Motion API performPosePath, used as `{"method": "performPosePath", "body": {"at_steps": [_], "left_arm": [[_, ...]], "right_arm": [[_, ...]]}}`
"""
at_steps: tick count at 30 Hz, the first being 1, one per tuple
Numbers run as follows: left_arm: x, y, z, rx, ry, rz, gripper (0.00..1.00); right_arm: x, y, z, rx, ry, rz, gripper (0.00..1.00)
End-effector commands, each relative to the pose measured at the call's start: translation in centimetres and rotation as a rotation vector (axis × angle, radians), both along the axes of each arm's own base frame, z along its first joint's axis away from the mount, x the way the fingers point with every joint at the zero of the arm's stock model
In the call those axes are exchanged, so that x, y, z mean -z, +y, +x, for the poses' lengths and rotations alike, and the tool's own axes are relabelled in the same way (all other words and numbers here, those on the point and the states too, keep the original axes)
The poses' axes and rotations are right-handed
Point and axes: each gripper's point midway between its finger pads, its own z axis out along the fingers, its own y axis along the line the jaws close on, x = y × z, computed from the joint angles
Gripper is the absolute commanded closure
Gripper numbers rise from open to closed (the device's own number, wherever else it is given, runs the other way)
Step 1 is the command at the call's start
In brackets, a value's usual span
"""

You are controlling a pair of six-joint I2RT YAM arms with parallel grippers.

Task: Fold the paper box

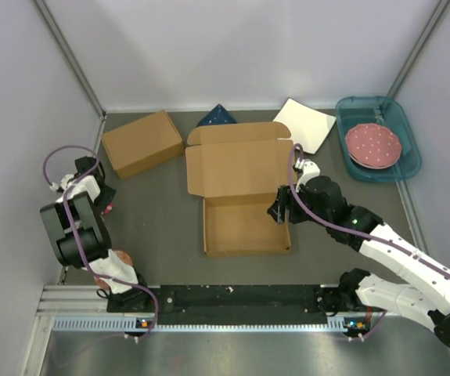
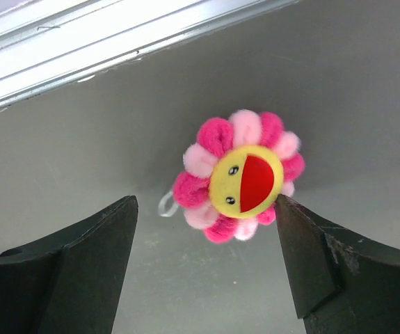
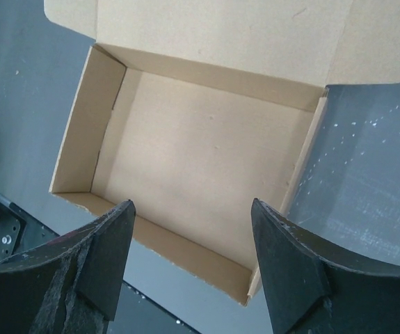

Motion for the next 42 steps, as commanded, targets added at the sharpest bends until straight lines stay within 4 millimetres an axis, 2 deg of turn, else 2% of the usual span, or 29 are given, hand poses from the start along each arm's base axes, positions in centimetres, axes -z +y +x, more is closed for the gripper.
{"method": "performPosePath", "body": {"at_steps": [1, 7, 11, 15, 18, 19, 21, 22, 23, 26, 27, 29, 30, 31, 32, 33, 35, 36, 37, 38, 39, 41, 42], "left_arm": [[0.3, 1.6, 0.6, -0.021, -0.002, 0.033, 0.14], [2.0, 1.7, 1.7, -0.032, -0.004, -0.013, 0.19], [2.9, 1.4, 2.3, -0.026, -0.027, -0.040, 0.29], [2.7, 1.6, 2.5, -0.017, -0.037, -0.038, 0.53], [2.6, 1.5, 2.5, -0.016, -0.047, -0.037, 0.66], [2.5, 1.5, 2.4, -0.015, -0.047, -0.038, 0.77], [2.6, 1.3, 2.0, -0.020, -0.045, -0.040, 0.87], [2.6, 1.2, 1.9, -0.024, -0.049, -0.042, 0.95], [2.6, 1.0, 1.7, -0.027, -0.052, -0.051, 1.00], [1.4, 0.1, 1.8, -0.032, -0.109, -0.081, 1.00], [0.1, -0.7, 2.3, -0.017, -0.159, -0.110, 1.00], [-1.1, -2.2, 2.6, -0.011, -0.226, -0.161, 1.00], [-3.1, -3.2, 3.2, 0.019, -0.296, -0.164, 1.00], [-3.4, -4.2, 2.8, 0.035, -0.315, -0.174, 1.00], [-5.9, -5.0, 3.4, 0.062, -0.404, -0.159, 1.00], [-6.8, -7.0, 3.9, 0.123, -0.439, -0.168, 1.00], [-9.1, -9.8, 4.2, 0.202, -0.560, -0.172, 1.00], [-9.6, -11.2, 4.0, 0.235, -0.594, -0.185, 1.00], [-10.2, -13.5, 3.9, 0.292, -0.622, -0.203, 1.00], [-11.3, -14.9, 3.1, 0.330, -0.681, -0.198, 1.00], [-12.5, -17.8, 3.3, 0.421, -0.728, -0.211, 1.00], [-14.7, -20.2, 2.5, 0.510, -0.796, -0.181, 1.00], [-15.5, -23.0, 2.1, 0.601, -0.818, -0.201, 1.00]], "right_arm": [[-0.7, 1.3, 0.1, -0.027, -0.010, 0.054, 0.32], [-1.4, 1.9, 0.1, -0.042, -0.006, 0.059, 0.33], [-1.2, 2.0, -0.1, -0.045, 0.003, 0.056, 0.33], [-0.8, 2.2, 0.0, -0.042, 0.020, 0.049, 0.34], [-0.5, 2.4, 0.0, -0.045, 0.025, 0.043, 0.34], [-0.4, 2.5, 0.1, -0.045, 0.028, 0.041, 0.34], [-0.3, 2.6, 0.1, -0.048, 0.023, 0.038, 0.34], [-0.3, 2.6, 0.2, -0.048, 0.019, 0.041, 0.34], [-0.2, 2.7, 0.2, -0.051, 0.020, 0.037, 0.34], [-0.1, 2.9, 0.3, -0.057, 0.016, 0.044, 0.34], [-0.1, 3.0, 0.3, -0.057, 0.017, 0.047, 0.34], [-0.4, 3.1, 0.4, -0.061, 0.005, 0.055, 0.34], [-0.8, 3.2, 0.4, -0.065, -0.003, 0.061, 0.34], [-1.0, 3.3, 0.5, -0.067, -0.008, 0.065, 0.34], [-1.3, 3.3, 0.6, -0.069, -0.018, 0.065, 0.34], [-1.7, 3.4, 0.7, -0.069, -0.027, 0.069, 0.34], [-2.0, 3.4, 0.8, -0.071, -0.037, 0.070, 0.34], [-2.2, 3.4, 0.8, -0.069, -0.040, 0.073, 0.34], [-2.4, 3.4, 0.9, -0.066, -0.044, 0.073, 0.34], [-2.6, 3.3, 0.9, -0.062, -0.048, 0.073, 0.35], [-2.8, 3.1, 1.0, -0.053, -0.054, 0.070, 0.35], [-3.3, 2.7, 1.1, -0.038, -0.075, 0.067, 0.34], [-3.5, 2.3, 1.4, -0.016, -0.088, 0.061, 0.34]]}}
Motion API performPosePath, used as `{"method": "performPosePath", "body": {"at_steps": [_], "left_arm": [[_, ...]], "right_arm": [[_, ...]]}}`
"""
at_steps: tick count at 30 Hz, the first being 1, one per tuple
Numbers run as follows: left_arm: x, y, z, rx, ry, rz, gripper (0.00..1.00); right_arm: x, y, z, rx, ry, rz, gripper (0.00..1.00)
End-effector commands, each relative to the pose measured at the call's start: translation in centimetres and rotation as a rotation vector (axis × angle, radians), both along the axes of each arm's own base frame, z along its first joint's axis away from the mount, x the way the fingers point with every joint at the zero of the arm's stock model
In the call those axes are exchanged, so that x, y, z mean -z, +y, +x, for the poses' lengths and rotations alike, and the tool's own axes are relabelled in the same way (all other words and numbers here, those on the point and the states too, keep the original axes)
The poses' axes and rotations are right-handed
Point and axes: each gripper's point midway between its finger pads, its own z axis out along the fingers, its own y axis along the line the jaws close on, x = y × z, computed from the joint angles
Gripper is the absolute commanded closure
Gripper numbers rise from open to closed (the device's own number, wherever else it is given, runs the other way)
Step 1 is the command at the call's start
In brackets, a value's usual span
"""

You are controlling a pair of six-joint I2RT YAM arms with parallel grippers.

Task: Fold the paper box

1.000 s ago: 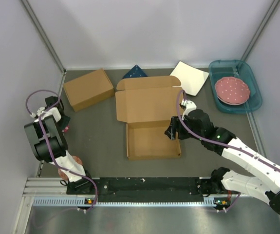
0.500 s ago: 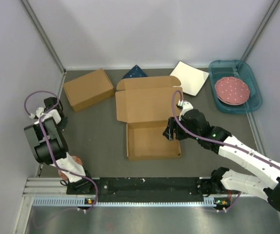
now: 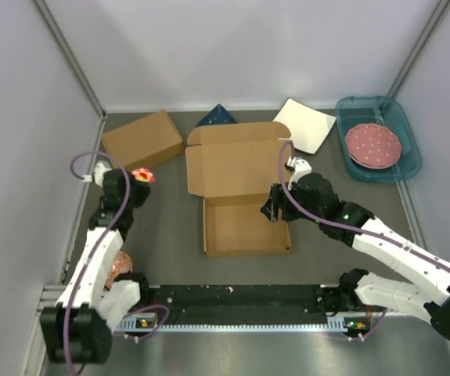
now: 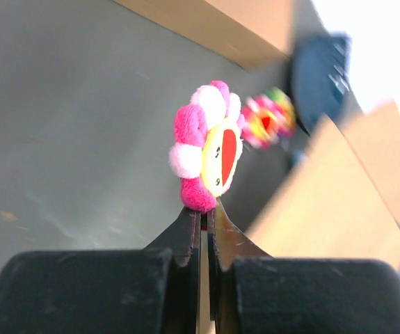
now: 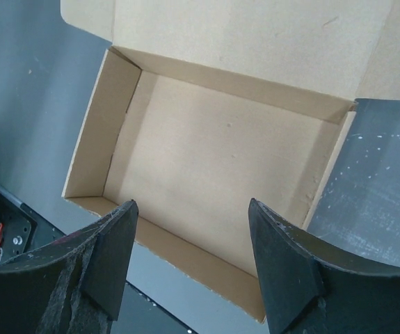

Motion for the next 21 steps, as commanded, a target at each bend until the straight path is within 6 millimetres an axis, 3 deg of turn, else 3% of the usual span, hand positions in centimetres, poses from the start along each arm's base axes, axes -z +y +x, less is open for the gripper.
{"method": "performPosePath", "body": {"at_steps": [1, 3, 4, 5, 6, 8, 9, 12, 14, 16, 17, 18, 19, 21], "left_arm": [[-4.3, -7.3, -0.7, 0.221, -0.193, 0.001, 1.00], [-5.2, -9.9, -1.4, 0.323, -0.218, 0.016, 1.00], [-5.3, -12.8, -2.3, 0.422, -0.220, 0.016, 1.00], [-4.9, -14.5, -2.4, 0.490, -0.199, 0.034, 1.00], [-4.7, -17.7, -3.7, 0.612, -0.183, 0.026, 1.00], [-3.1, -21.0, -4.5, 0.749, -0.105, 0.070, 1.00], [-2.4, -23.4, -6.0, 0.843, -0.081, 0.087, 1.00], [0.3, -26.6, -7.8, 0.975, -0.021, 0.136, 1.00], [2.8, -27.5, -8.6, 1.027, 0.037, 0.127, 1.00], [4.1, -28.4, -9.5, 1.080, 0.073, 0.114, 0.97], [5.0, -28.6, -9.5, 1.095, 0.099, 0.124, 0.90], [5.3, -29.0, -9.6, 1.111, 0.101, 0.127, 0.74], [4.9, -29.5, -9.6, 1.128, 0.094, 0.124, 0.66], [5.3, -30.1, -9.6, 1.152, 0.106, 0.140, 0.59]], "right_arm": [[-4.3, 0.0, 1.2, 0.036, -0.120, 0.043, 0.34], [-5.1, -0.5, 1.5, 0.055, -0.138, 0.034, 0.34], [-5.1, -0.8, 1.6, 0.067, -0.142, 0.023, 0.34], [-5.4, -1.2, 1.7, 0.078, -0.154, 0.010, 0.34], [-5.9, -1.7, 2.1, 0.104, -0.174, -0.002, 0.34], [-6.3, -2.4, 2.2, 0.124, -0.194, -0.025, 0.34], [-6.8, -2.8, 2.5, 0.144, -0.211, -0.032, 0.33], [-7.0, -3.5, 2.5, 0.168, -0.222, -0.045, 0.33], [-6.9, -3.7, 2.4, 0.176, -0.216, -0.045, 0.33], [-6.5, -3.8, 2.3, 0.179, -0.208, -0.048, 0.33], [-6.4, -3.8, 2.3, 0.181, -0.202, -0.045, 0.33], [-6.3, -3.8, 2.3, 0.183, -0.200, -0.047, 0.33], [-6.0, -3.9, 2.3, 0.185, -0.197, -0.055, 0.33], [-5.8, -4.0, 2.3, 0.188, -0.195, -0.059, 0.33]]}}
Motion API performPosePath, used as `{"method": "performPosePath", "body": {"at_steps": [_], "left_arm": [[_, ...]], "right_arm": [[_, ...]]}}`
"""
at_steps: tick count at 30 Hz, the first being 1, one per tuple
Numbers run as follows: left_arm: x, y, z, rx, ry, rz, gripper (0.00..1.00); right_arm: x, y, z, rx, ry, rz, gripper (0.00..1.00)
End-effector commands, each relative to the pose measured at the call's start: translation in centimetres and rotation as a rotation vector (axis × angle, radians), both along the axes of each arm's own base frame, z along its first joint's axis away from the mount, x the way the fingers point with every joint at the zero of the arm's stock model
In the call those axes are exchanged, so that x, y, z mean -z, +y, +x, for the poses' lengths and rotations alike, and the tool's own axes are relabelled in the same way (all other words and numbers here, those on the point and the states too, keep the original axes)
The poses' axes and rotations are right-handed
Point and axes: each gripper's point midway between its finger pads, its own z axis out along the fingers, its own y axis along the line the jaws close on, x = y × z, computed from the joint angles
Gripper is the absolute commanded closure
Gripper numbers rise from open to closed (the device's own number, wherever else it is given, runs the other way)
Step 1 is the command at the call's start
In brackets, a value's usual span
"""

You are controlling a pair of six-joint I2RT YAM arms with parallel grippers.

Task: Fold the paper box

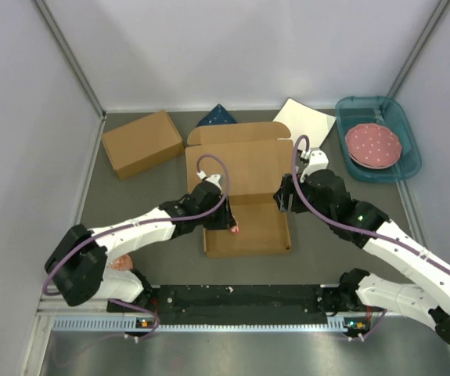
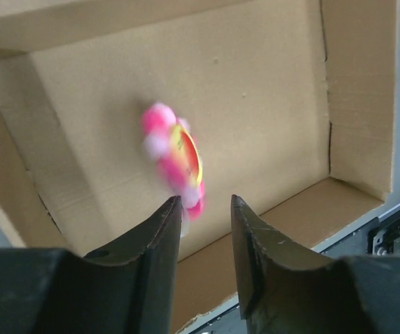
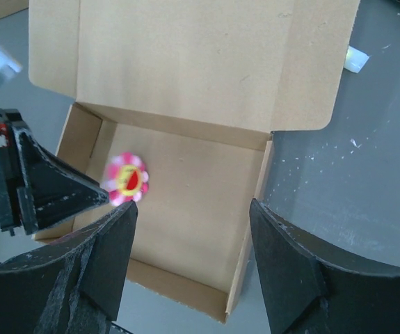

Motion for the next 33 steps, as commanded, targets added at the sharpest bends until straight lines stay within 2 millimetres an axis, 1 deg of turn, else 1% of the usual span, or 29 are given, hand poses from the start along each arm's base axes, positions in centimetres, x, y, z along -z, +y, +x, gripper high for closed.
{"method": "performPosePath", "body": {"at_steps": [1, 3, 5, 7, 8, 9, 10, 11, 12, 13, 14, 15, 16, 17, 18, 19, 20, 21, 22, 24, 25, 26, 27, 28, 29, 31, 32, 33], "left_arm": [[-1.8, -2.7, 0.7, 0.092, -0.052, -0.050, 0.54], [-1.9, -3.0, 0.7, 0.102, -0.049, -0.039, 0.50], [-3.0, -3.1, 1.1, 0.109, -0.075, -0.042, 0.46], [-4.4, -2.8, 1.5, 0.096, -0.104, -0.033, 0.43], [-5.7, -2.4, 1.8, 0.091, -0.145, -0.035, 0.40], [-6.5, -1.7, 2.6, 0.054, -0.191, -0.015, 0.39], [-7.5, -1.1, 3.0, 0.025, -0.214, -0.002, 0.37], [-9.0, -0.4, 3.2, 0.000, -0.256, -0.011, 0.35], [-10.0, 0.6, 4.0, -0.052, -0.298, 0.004, 0.34], [-11.1, 1.2, 4.5, -0.080, -0.329, 0.002, 0.34], [-12.4, 2.3, 4.6, -0.110, -0.355, -0.001, 0.33], [-13.1, 3.9, 5.7, -0.172, -0.376, 0.002, 0.33], [-13.7, 5.3, 6.4, -0.217, -0.390, 0.005, 0.33], [-14.7, 6.8, 6.7, -0.261, -0.399, -0.016, 0.33], [-15.0, 10.4, 8.4, -0.372, -0.395, -0.021, 0.33], [-14.6, 11.1, 8.5, -0.362, -0.362, -0.078, 0.33], [-15.3, 12.6, 8.9, -0.405, -0.376, -0.127, 0.33], [-16.0, 15.7, 10.6, -0.496, -0.416, -0.142, 0.33], [-16.0, 16.2, 10.7, -0.495, -0.415, -0.158, 0.33], [-15.8, 17.7, 11.9, -0.525, -0.427, -0.132, 0.33], [-16.1, 17.9, 12.4, -0.521, -0.438, -0.117, 0.32], [-15.1, 18.1, 13.3, -0.520, -0.416, -0.093, 0.31], [-14.6, 18.2, 13.8, -0.516, -0.410, -0.078, 0.31], [-13.8, 18.3, 14.6, -0.510, -0.394, -0.059, 0.29], [-13.6, 18.6, 15.1, -0.514, -0.394, -0.056, 0.27], [-12.9, 18.7, 16.1, -0.525, -0.407, -0.077, 0.25], [-12.8, 19.0, 16.5, -0.535, -0.416, -0.097, 0.24], [-12.2, 18.6, 16.5, -0.515, -0.411, -0.132, 0.23]], "right_arm": [[-1.3, -0.4, 0.2, 0.026, -0.037, 0.009, 0.33], [-1.3, -0.7, 0.4, 0.039, -0.044, -0.003, 0.33], [-1.1, -1.0, 0.5, 0.046, -0.047, -0.022, 0.33], [-1.2, -1.8, 0.9, 0.089, -0.055, -0.049, 0.32], [-0.7, -2.5, 1.3, 0.121, -0.036, -0.067, 0.32], [-0.9, -2.8, 1.6, 0.137, -0.030, -0.062, 0.32], [-0.6, -3.1, 1.8, 0.147, -0.016, -0.061, 0.32], [-0.7, -4.2, 2.6, 0.196, -0.003, -0.043, 0.31], [-0.3, -4.3, 2.8, 0.195, 0.015, -0.038, 0.31], [-0.4, -4.8, 3.3, 0.213, 0.018, -0.032, 0.31], [-0.4, -5.1, 3.7, 0.227, 0.017, -0.033, 0.31], [-0.9, -5.8, 4.6, 0.255, 0.009, -0.016, 0.31], [-1.2, -5.9, 5.0, 0.262, 0.006, -0.004, 0.31], [-1.7, -6.1, 5.4, 0.277, 0.002, 0.018, 0.31], [-2.5, -6.2, 6.0, 0.290, -0.016, 0.043, 0.31], [-2.6, -6.2, 6.5, 0.300, -0.014, 0.046, 0.31], [-2.9, -6.2, 7.0, 0.311, -0.026, 0.055, 0.31], [-3.3, -6.3, 7.4, 0.330, -0.043, 0.064, 0.31], [-3.8, -6.1, 8.4, 0.339, -0.071, 0.079, 0.31], [-4.1, -6.4, 9.6, 0.376, -0.103, 0.081, 0.31], [-4.5, -6.4, 10.8, 0.392, -0.127, 0.095, 0.31], [-4.6, -6.5, 11.4, 0.396, -0.138, 0.090, 0.31], [-4.5, -6.7, 12.0, 0.413, -0.143, 0.086, 0.31], [-4.7, -7.0, 12.8, 0.429, -0.151, 0.091, 0.31], [-4.1, -7.0, 13.8, 0.434, -0.141, 0.077, 0.31], [-3.4, -7.1, 14.9, 0.433, -0.132, 0.081, 0.31], [-3.4, -7.2, 15.9, 0.431, -0.153, 0.100, 0.30], [-3.4, -7.1, 16.3, 0.423, -0.169, 0.108, 0.29]]}}
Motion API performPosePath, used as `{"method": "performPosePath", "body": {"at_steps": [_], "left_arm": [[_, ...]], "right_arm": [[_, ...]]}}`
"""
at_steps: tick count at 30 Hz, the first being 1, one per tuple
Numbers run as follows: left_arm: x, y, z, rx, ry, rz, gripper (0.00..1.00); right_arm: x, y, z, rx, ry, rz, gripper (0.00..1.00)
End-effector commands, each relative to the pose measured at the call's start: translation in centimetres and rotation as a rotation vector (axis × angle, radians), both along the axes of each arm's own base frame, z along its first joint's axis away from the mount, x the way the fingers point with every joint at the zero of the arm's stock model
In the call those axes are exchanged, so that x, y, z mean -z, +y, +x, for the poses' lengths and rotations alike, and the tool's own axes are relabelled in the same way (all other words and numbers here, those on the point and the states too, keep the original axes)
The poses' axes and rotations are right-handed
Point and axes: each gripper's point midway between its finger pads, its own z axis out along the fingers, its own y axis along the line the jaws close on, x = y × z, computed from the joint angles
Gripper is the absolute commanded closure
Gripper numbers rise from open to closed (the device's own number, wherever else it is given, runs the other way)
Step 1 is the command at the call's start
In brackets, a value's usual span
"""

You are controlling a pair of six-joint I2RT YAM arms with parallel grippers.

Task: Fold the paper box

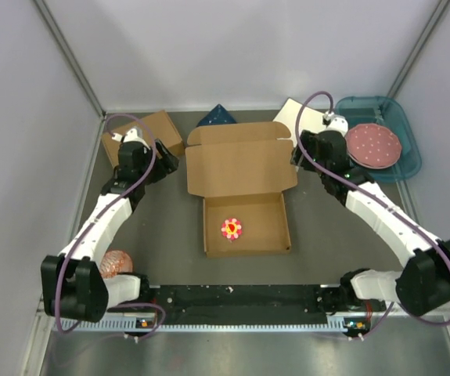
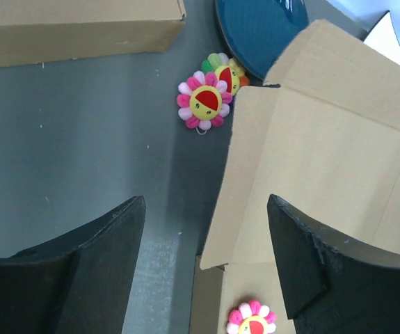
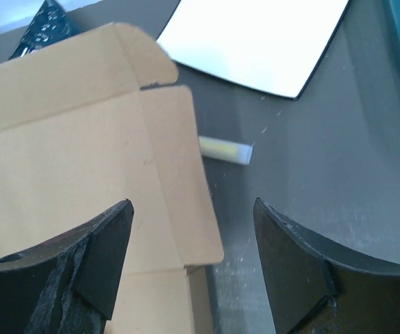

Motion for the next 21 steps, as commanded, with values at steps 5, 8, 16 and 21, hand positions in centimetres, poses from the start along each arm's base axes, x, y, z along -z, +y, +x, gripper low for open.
{"method": "performPosePath", "body": {"at_steps": [5, 8, 16, 21], "left_arm": [[-2.4, -1.0, 3.3, 0.124, -0.220, -0.165, 0.19], [-2.2, -0.7, 3.7, 0.153, -0.212, -0.188, 0.17], [-0.5, -0.3, 5.1, 0.196, -0.169, -0.198, 0.16], [0.2, -1.8, 5.1, 0.295, -0.141, -0.236, 0.17]], "right_arm": [[-2.9, 0.1, 6.1, -0.080, -0.195, 0.150, 0.18], [-1.5, 0.6, 6.5, -0.157, -0.166, 0.213, 0.15], [3.1, 1.9, 8.7, -0.239, -0.055, 0.219, 0.16], [4.4, 2.7, 9.4, -0.273, -0.011, 0.228, 0.20]]}}
